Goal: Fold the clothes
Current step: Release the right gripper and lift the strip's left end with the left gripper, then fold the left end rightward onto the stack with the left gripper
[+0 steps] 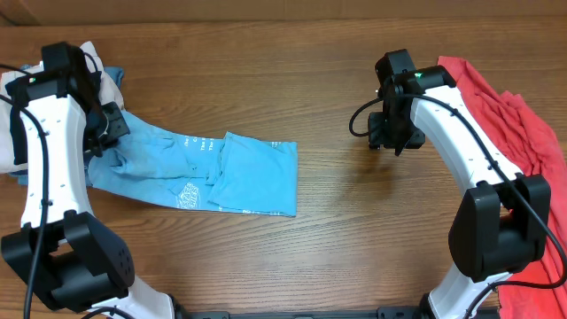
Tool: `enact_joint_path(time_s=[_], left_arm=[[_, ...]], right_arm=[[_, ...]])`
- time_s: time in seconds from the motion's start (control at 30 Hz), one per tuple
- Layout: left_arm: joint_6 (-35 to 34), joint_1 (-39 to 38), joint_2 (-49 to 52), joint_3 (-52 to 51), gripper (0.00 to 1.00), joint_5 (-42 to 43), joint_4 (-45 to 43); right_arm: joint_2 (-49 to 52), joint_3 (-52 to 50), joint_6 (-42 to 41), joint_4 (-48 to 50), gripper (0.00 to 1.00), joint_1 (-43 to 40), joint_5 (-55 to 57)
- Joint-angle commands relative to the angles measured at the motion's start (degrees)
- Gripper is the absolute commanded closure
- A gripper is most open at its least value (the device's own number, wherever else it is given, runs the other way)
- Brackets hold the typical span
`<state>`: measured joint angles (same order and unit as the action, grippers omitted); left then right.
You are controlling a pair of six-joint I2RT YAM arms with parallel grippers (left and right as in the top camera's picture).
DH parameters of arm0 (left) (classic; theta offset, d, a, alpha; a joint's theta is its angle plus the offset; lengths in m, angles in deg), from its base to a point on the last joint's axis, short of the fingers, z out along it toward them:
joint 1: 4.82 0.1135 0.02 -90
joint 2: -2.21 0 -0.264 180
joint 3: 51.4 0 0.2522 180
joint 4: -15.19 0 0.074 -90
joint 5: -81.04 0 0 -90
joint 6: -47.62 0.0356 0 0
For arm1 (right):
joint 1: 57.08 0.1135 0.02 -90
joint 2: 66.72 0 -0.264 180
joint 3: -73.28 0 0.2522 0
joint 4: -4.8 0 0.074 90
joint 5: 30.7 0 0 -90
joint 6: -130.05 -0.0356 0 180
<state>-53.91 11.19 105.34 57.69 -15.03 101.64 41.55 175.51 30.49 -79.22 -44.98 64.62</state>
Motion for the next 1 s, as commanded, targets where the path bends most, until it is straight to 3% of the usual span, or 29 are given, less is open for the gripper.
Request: enact_joint_path(time_s=[0.0,0.5,0.97], left_arm=[[0.13,-3.63,-1.38,1.18,0.96,1.66,2.43],[-6.62,-21.09,-1.38,1.18,0.96,3.61,4.15],[-14.82,-31.82,-1.38,1.18,0.96,4.61,2.82]], right_arm=[[-0.59,-0.33,0.61,0.02,0.45,0.04,-1.42],[-0.59,-0.33,0.63,-1.88,0.45,0.04,-2.43],[-0.57,-0.33,0.63,-2.23,0.44,0.04,-2.47]])
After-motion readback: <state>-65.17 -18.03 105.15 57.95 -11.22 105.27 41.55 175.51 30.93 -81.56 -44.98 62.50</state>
